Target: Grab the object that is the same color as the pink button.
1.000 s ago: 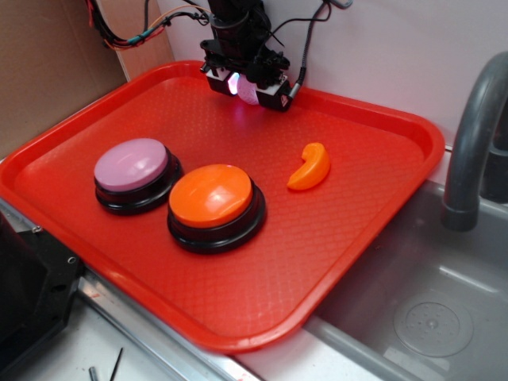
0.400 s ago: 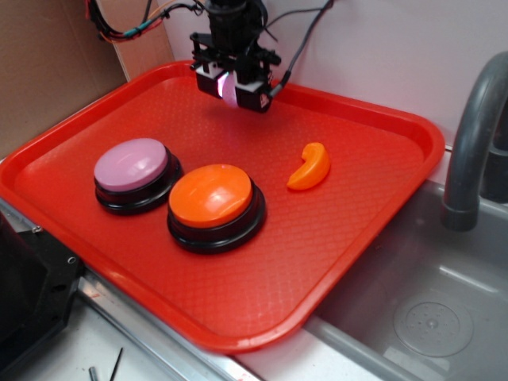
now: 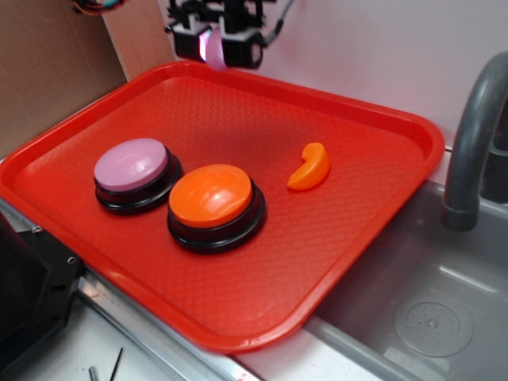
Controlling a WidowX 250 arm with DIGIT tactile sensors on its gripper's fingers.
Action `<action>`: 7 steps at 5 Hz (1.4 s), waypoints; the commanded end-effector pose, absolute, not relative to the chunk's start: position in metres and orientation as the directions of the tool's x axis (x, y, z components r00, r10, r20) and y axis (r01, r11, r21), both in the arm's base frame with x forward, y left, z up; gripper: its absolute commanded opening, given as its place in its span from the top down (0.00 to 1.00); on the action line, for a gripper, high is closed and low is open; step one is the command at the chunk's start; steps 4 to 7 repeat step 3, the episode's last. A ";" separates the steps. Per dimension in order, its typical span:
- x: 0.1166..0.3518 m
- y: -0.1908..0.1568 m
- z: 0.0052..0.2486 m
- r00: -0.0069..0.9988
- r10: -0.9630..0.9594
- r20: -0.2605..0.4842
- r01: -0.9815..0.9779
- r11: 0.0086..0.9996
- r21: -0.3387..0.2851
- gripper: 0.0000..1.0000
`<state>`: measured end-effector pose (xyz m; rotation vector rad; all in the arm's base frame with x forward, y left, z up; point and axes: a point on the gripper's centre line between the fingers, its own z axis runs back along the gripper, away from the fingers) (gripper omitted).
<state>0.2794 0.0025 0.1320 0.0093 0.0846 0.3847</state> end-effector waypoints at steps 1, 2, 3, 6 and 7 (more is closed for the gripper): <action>0.250 0.013 0.220 0.896 0.434 0.089 -0.427 0.899 -0.094 1.00; 0.246 0.011 0.221 0.888 0.447 0.110 -0.443 0.894 -0.060 1.00; 0.248 0.008 0.211 0.875 0.479 0.078 -0.479 0.878 -0.020 1.00; 0.248 0.008 0.211 0.875 0.479 0.078 -0.479 0.878 -0.020 1.00; 0.248 0.008 0.211 0.875 0.479 0.078 -0.479 0.878 -0.020 1.00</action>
